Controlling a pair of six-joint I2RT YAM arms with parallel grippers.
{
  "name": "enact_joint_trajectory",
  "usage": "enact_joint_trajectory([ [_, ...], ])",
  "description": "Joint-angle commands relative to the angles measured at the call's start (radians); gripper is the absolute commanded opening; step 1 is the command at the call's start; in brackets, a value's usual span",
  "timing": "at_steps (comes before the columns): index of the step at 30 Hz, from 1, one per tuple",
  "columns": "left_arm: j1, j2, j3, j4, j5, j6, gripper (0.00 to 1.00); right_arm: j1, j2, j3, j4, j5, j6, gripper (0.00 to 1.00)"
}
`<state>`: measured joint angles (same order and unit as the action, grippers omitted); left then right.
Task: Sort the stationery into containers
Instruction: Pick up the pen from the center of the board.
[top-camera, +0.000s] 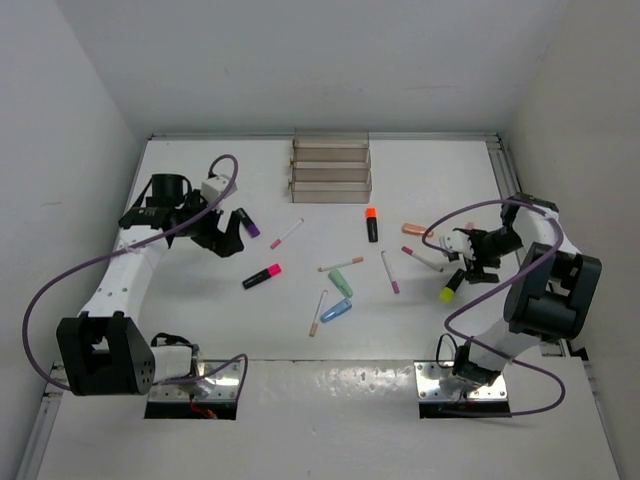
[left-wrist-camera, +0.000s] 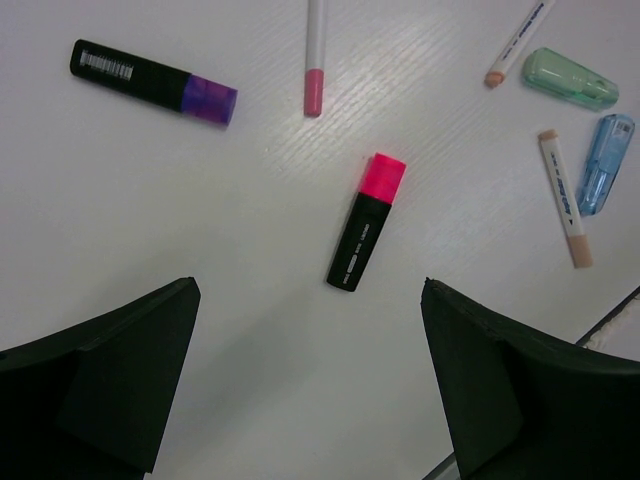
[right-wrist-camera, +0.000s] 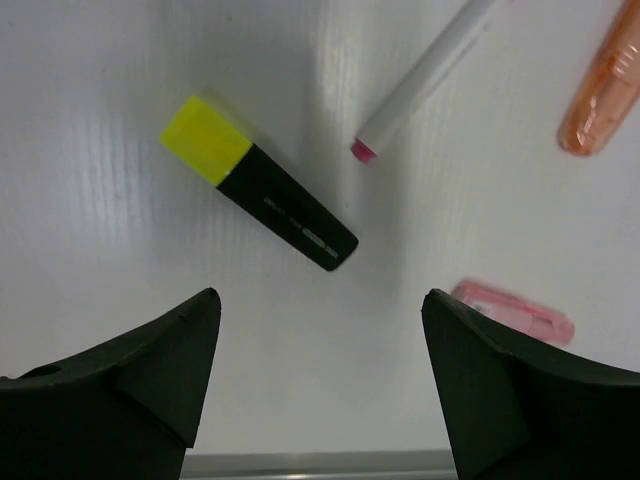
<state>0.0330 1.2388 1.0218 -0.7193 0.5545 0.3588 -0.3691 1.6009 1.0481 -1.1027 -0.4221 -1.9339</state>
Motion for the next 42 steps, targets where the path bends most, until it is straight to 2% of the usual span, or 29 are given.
enact_joint_trajectory([
  [1, -0.007, 0.016, 0.043, 0.026, 0.059, 0.012, 1.0, 0.028, 0.016, -0.045, 0.023, -0.046, -0.237, 0.78],
  [8, -0.008, 0.07, 0.05, 0.034, 0.073, 0.017, 1.0, 0.073, 0.044, -0.085, 0.069, -0.066, -0.259, 0.66],
  [23, -0.004, 0.116, 0.072, 0.032, 0.084, 0.026, 1.0, 0.088, 0.129, -0.157, 0.153, 0.016, -0.433, 0.64],
  [26, -0.001, 0.128, 0.083, 0.034, 0.079, 0.029, 1.0, 0.088, 0.146, -0.169, 0.167, 0.029, -0.456, 0.6],
  [30, -0.001, 0.131, 0.089, 0.031, 0.071, 0.034, 1.0, 0.088, 0.148, -0.191, 0.161, 0.049, -0.481, 0.48],
  [36, 0.001, 0.116, 0.093, 0.021, 0.051, 0.058, 1.0, 0.091, 0.08, -0.237, 0.115, 0.068, -0.513, 0.35],
  [39, 0.001, 0.097, 0.09, 0.02, 0.042, 0.066, 1.0, 0.096, 0.01, -0.261, 0.083, 0.043, -0.494, 0.22],
  [40, 0.002, 0.09, 0.089, 0.018, 0.042, 0.071, 1.0, 0.099, -0.007, -0.261, 0.069, 0.034, -0.491, 0.15],
  [42, 0.004, 0.07, 0.084, 0.015, 0.042, 0.072, 1.0, 0.108, -0.062, -0.257, 0.02, -0.006, -0.468, 0.08],
])
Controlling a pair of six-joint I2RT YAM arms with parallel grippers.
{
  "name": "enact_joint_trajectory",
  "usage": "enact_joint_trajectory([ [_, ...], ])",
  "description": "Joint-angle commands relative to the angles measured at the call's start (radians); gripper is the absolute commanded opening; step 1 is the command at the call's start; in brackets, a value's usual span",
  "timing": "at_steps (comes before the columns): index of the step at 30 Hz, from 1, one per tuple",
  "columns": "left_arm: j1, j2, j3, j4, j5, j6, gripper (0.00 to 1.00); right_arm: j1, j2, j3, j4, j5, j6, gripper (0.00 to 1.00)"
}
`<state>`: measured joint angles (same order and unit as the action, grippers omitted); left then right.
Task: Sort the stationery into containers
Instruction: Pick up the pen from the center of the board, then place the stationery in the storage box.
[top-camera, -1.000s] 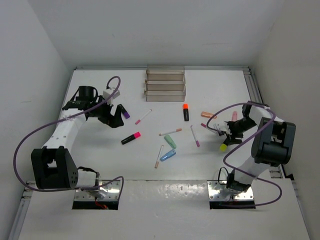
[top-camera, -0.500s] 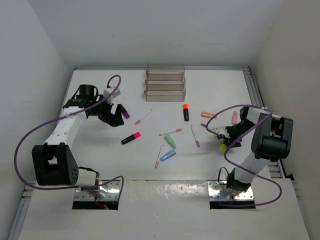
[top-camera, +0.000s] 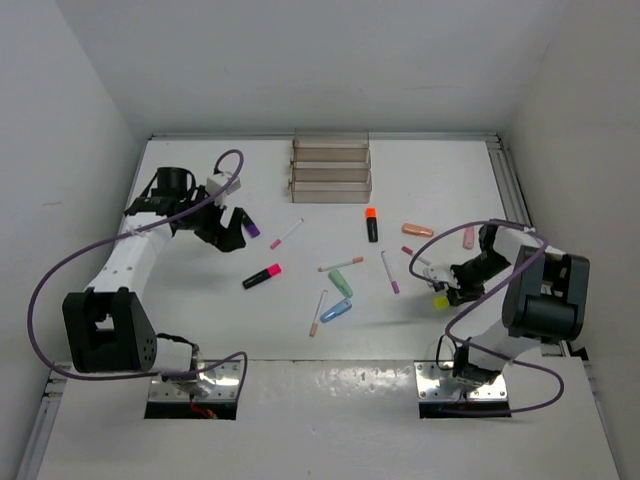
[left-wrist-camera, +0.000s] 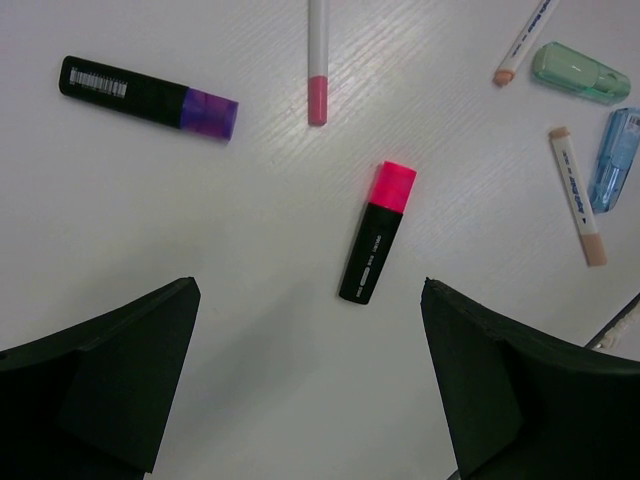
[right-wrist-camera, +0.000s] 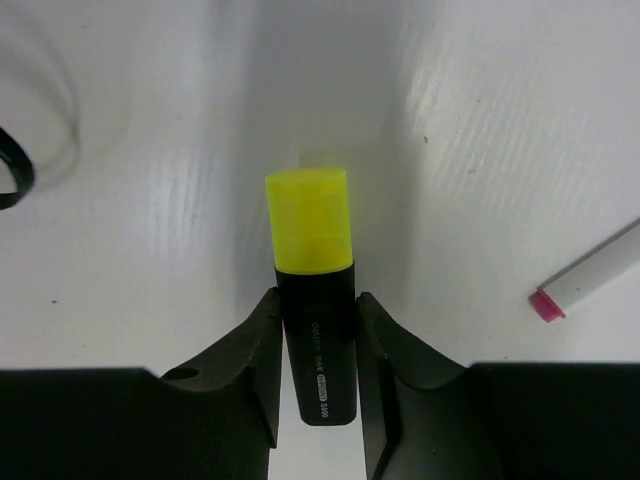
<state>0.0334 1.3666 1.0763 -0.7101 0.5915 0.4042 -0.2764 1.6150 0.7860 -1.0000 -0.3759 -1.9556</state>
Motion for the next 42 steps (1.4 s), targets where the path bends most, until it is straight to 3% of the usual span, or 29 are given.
enact_joint_trajectory([
  [1, 0.003, -0.064, 0.028, 0.006, 0.005, 0.03, 1.0, 0.02, -0.093, 0.009, -0.097, -0.064, -0.439, 0.04],
  [7, 0.005, -0.121, 0.022, -0.005, -0.002, 0.036, 1.0, 0.077, -0.207, 0.09, -0.187, -0.188, -0.345, 0.0],
  [10, 0.007, -0.135, 0.014, 0.007, -0.002, 0.03, 1.0, 0.155, -0.211, 0.179, -0.155, -0.239, -0.107, 0.0],
  [13, 0.007, -0.132, 0.011, 0.027, 0.008, 0.013, 1.0, 0.247, -0.176, 0.265, 0.013, -0.244, 0.154, 0.0],
  [16, 0.011, -0.112, 0.02, 0.043, 0.018, -0.007, 1.0, 0.345, -0.078, 0.404, 0.225, -0.195, 0.433, 0.0],
  [22, 0.026, -0.052, 0.06, 0.072, 0.045, -0.065, 1.0, 0.469, 0.271, 0.892, 0.323, -0.071, 0.714, 0.0],
  [27, 0.037, -0.017, 0.068, 0.11, 0.082, -0.09, 1.0, 0.529, 0.52, 1.177, 0.469, 0.028, 0.816, 0.0],
  [33, 0.059, 0.038, 0.066, 0.141, 0.126, -0.111, 1.0, 0.589, 0.667, 1.234, 0.817, 0.138, 0.865, 0.0],
  [38, 0.079, 0.087, 0.07, 0.153, 0.165, -0.116, 1.0, 0.606, 0.862, 1.418, 0.968, 0.213, 0.923, 0.0],
  [42, 0.094, 0.114, 0.07, 0.149, 0.2, -0.116, 1.0, 0.609, 0.933, 1.45, 1.081, 0.233, 0.906, 0.0],
])
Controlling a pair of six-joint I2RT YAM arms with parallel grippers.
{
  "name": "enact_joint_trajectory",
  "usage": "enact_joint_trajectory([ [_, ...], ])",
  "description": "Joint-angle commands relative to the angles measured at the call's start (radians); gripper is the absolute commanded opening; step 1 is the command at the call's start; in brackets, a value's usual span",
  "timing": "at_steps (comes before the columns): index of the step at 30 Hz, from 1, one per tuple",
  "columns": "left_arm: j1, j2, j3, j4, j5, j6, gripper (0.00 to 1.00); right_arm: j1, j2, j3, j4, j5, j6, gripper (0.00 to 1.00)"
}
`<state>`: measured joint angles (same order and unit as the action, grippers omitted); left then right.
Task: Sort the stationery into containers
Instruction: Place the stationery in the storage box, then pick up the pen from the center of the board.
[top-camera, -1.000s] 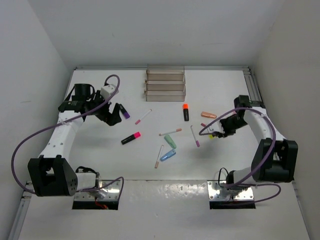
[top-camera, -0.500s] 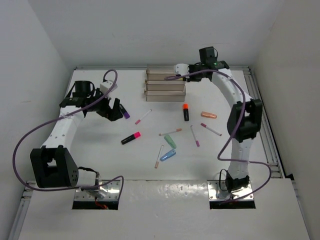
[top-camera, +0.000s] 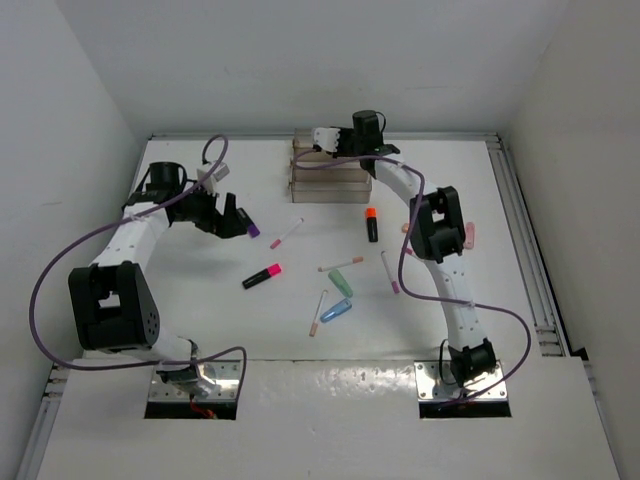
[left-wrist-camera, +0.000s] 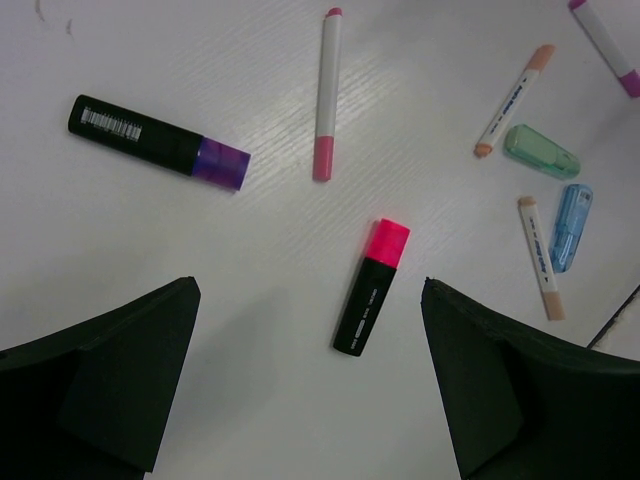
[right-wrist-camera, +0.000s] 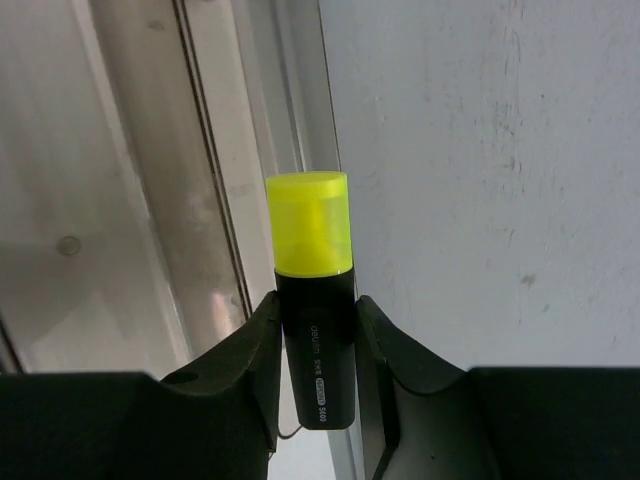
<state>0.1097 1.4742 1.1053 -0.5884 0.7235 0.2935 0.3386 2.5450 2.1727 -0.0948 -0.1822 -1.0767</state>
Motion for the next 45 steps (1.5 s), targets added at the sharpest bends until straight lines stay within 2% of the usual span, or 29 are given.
enact_joint_trajectory([
  [1, 0.027, 0.011, 0.042, 0.027, 0.079, -0.007, 1.0, -0.007, 0.011, 0.073, 0.173, 0.035, 0.027, 0.0],
  [7, 0.045, 0.043, 0.057, 0.024, 0.113, -0.011, 1.0, -0.007, 0.035, 0.05, 0.199, 0.013, 0.021, 0.0],
  [10, 0.051, 0.058, 0.065, 0.013, 0.125, -0.007, 1.0, -0.007, 0.049, 0.052, 0.202, 0.009, 0.009, 0.09],
  [11, 0.054, 0.061, 0.067, 0.012, 0.129, -0.004, 1.0, -0.009, 0.05, 0.053, 0.207, 0.006, 0.006, 0.18],
  [13, 0.059, 0.063, 0.07, 0.002, 0.136, 0.004, 1.0, -0.009, 0.057, 0.052, 0.207, 0.003, 0.004, 0.27],
  [20, 0.07, 0.055, 0.07, -0.001, 0.143, 0.013, 1.0, -0.007, 0.054, 0.049, 0.199, -0.019, 0.006, 0.4],
  [24, 0.074, 0.051, 0.07, -0.005, 0.149, 0.018, 1.0, -0.009, 0.041, 0.036, 0.207, -0.023, 0.009, 0.59],
  [26, 0.076, 0.049, 0.073, -0.007, 0.152, 0.018, 1.0, -0.01, 0.031, 0.03, 0.213, -0.025, 0.008, 0.63],
  [30, 0.079, 0.04, 0.074, -0.014, 0.151, 0.021, 1.0, -0.01, -0.006, 0.001, 0.214, -0.023, 0.008, 0.61],
  [33, 0.09, 0.018, 0.08, -0.033, 0.145, 0.035, 1.0, -0.016, -0.109, -0.074, 0.185, -0.01, 0.05, 0.5],
  [34, 0.096, 0.009, 0.082, -0.037, 0.146, 0.041, 1.0, -0.021, -0.147, -0.1, 0.131, -0.011, 0.085, 0.44],
  [36, 0.102, -0.02, 0.082, -0.045, 0.159, 0.058, 1.0, -0.049, -0.271, -0.177, 0.057, -0.017, 0.132, 0.39],
  [39, 0.113, -0.058, 0.079, -0.054, 0.195, 0.075, 1.0, -0.119, -0.409, -0.199, -0.223, -0.114, 0.195, 0.36],
  [40, 0.119, -0.067, 0.076, -0.057, 0.203, 0.078, 1.0, -0.163, -0.429, -0.189, -0.419, -0.178, 0.189, 0.35],
  [43, 0.123, -0.092, 0.073, -0.067, 0.238, 0.098, 1.0, -0.246, -0.476, -0.174, -0.737, -0.278, 0.164, 0.35],
  [45, 0.123, -0.101, 0.071, -0.067, 0.246, 0.099, 1.0, -0.28, -0.497, -0.206, -0.813, -0.295, 0.169, 0.35],
])
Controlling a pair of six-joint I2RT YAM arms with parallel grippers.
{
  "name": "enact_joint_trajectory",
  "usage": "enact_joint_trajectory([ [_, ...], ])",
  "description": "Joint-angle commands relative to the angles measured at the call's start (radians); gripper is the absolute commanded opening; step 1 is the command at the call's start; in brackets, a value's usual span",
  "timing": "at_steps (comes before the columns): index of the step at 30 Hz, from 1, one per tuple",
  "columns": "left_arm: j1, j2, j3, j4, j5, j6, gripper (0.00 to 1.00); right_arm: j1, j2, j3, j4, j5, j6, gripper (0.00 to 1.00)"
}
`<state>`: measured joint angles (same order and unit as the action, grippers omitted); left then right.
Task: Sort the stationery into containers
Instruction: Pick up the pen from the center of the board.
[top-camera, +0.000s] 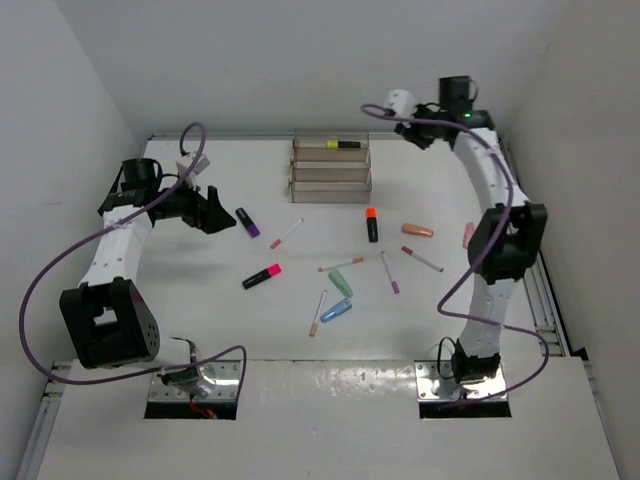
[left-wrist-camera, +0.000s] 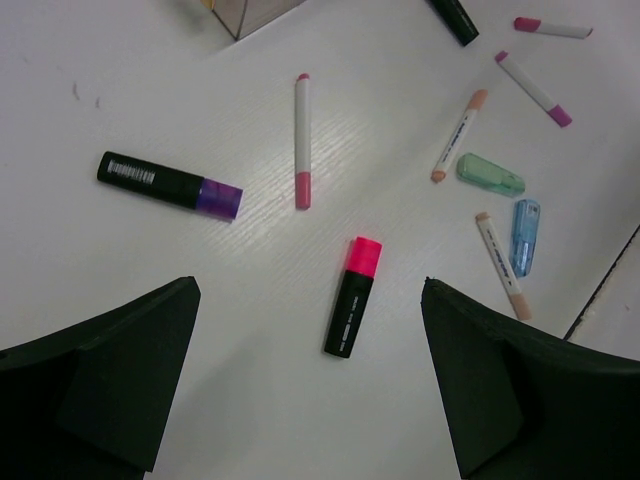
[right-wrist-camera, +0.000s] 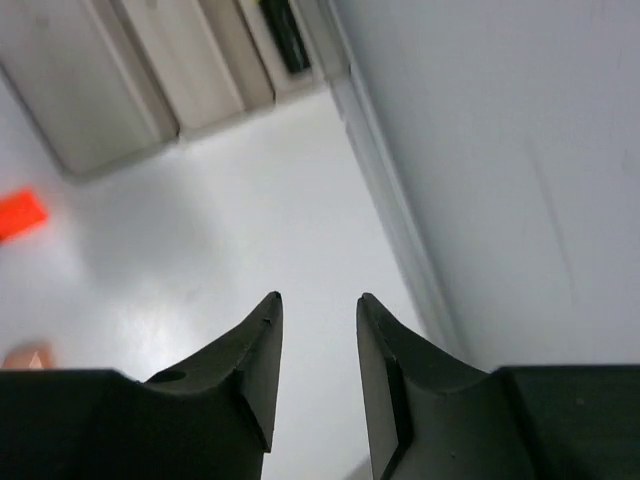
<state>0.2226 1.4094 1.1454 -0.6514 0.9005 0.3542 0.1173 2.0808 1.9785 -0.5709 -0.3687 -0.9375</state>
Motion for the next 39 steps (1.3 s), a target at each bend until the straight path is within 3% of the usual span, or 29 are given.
enact_joint_trajectory([
  [1, 0.012, -0.035, 0.03, -0.004, 0.074, 0.029, 1.0, -0.082, -0.039, -0.03, -0.366, -0.11, 0.073, 0.35],
  [4, 0.012, -0.027, 0.036, 0.012, 0.063, -0.023, 1.0, -0.096, -0.063, -0.118, -0.336, -0.144, 0.27, 0.39],
  [7, 0.011, -0.021, 0.047, 0.001, 0.052, -0.038, 0.99, -0.067, -0.132, -0.313, -0.171, -0.156, 0.547, 0.51],
  [12, 0.011, -0.053, 0.03, 0.019, 0.002, -0.066, 0.99, 0.069, -0.228, -0.527, 0.095, 0.003, 0.782, 0.66],
  [24, 0.012, -0.081, -0.001, 0.042, -0.054, -0.078, 1.0, 0.174, -0.039, -0.406, 0.105, 0.244, 0.97, 0.63],
  [39, 0.014, -0.084, -0.019, 0.064, -0.068, -0.093, 1.0, 0.188, 0.013, -0.475, 0.066, 0.289, 1.034, 0.57],
])
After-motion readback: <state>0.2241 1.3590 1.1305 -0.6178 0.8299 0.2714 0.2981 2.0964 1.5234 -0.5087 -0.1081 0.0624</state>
